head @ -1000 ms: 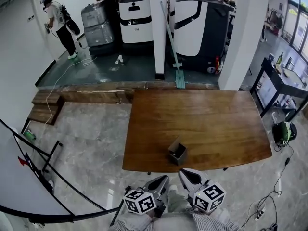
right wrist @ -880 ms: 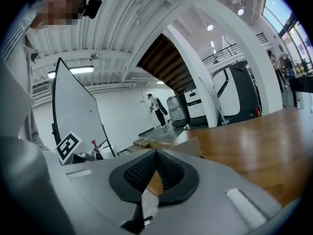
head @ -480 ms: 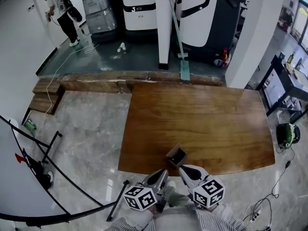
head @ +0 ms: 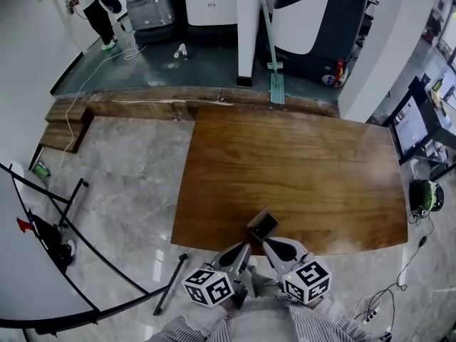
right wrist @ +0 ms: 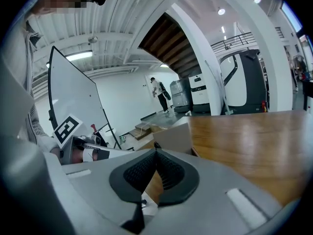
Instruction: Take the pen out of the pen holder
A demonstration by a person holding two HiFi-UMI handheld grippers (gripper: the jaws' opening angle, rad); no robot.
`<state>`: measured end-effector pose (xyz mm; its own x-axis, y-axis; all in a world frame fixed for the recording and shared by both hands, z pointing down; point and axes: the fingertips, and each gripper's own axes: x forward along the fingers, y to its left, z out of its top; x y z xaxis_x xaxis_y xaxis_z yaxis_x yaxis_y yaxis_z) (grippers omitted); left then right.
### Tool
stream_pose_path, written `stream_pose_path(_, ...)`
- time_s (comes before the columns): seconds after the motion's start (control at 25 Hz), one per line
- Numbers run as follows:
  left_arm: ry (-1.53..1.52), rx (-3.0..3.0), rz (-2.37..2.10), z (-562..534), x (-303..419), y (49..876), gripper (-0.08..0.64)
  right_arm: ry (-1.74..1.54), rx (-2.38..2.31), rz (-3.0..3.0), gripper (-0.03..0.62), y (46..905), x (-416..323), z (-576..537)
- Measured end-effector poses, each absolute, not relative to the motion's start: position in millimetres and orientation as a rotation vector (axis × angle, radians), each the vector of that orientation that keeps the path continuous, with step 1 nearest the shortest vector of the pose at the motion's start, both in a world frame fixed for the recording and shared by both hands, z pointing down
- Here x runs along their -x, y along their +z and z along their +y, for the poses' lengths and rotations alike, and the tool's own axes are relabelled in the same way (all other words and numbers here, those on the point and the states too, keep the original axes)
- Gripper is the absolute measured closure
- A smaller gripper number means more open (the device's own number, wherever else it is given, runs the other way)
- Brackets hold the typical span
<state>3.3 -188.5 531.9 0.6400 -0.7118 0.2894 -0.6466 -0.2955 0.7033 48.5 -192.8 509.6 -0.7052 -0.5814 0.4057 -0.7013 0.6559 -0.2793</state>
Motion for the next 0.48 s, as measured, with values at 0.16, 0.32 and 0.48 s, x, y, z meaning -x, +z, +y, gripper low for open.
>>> stream_pose_path(0.16,-0.084,-2.023,-1.028,-193,-6,531,0.552,0.636,-1.017,-2.616,0.594,507,-45,-198)
stream_pose_path(0.32,-0.070,-2.015,-1.017,-197,0,528,0.552,0.631,-1.011,-2.633,0.594,499,-38,-201)
stream_pose_path(0.48,-0.059,-2.008,-0.997,-200,4,526,0.552,0.534,-1.010,-2.592,0.593,496,-36,-203)
